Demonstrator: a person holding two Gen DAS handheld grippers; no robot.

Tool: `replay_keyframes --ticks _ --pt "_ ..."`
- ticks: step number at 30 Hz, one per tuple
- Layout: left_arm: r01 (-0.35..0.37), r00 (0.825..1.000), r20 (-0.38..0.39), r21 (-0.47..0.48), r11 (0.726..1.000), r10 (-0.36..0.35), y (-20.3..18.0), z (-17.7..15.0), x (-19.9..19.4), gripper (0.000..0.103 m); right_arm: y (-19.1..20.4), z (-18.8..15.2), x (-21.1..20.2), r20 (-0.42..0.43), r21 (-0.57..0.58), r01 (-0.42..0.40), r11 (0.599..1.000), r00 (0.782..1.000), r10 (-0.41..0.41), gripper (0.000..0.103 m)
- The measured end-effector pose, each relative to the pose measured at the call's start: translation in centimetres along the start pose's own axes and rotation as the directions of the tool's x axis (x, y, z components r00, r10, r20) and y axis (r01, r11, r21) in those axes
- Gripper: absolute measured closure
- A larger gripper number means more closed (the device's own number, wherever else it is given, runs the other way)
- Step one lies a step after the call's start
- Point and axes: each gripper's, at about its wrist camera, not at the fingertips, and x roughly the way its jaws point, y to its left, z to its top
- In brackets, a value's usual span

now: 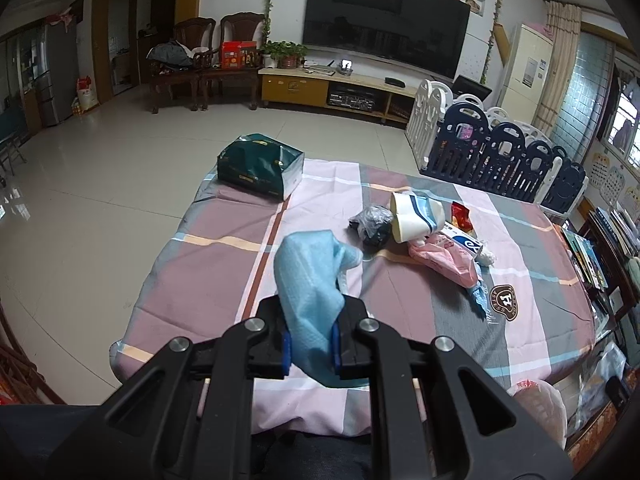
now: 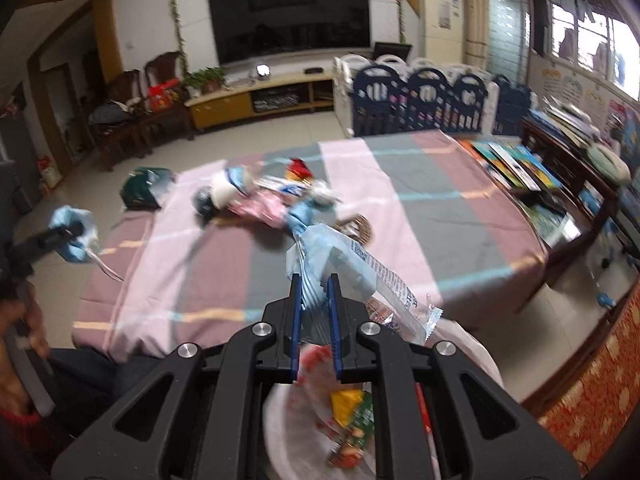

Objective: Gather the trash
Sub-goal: 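Carry the mask and wrapper over the wastebasket and open both grippers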

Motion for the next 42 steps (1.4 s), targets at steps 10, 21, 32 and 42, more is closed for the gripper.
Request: replay_keyframes --ticks 10,21,32,42 --pt "0.100 0.994 -0.039 0.039 0.994 -0.098 -2.1 -0.9 0.9 0.088 -4.9 -5.5 4.1 -0.206 0.081 0.104 0.991 0.975 -0.086 0.090" --pt "0.495 0.865 -0.163 0.116 0.861 -0.475 -7.8 -3.1 0.9 0.088 -9.9 -5.4 2.7 -0.152 0.329 0.089 0.940 0.988 -0.041 0.033" --pt "0.847 0.488 -0.604 0.154 0.508 -0.630 -21.1 -15.0 1.3 0.023 -14.8 -5.1 0.3 -0.057 0.451 0.106 0.886 0.994 -0.090 0.027" --pt "0.389 0.900 -0.299 0.220 0.895 -0.318 -14.0 -10.1 5.6 0.017 -12.7 -4.1 5.0 -0.100 0.427 0.059 0.902 0.995 -0.017 0.026"
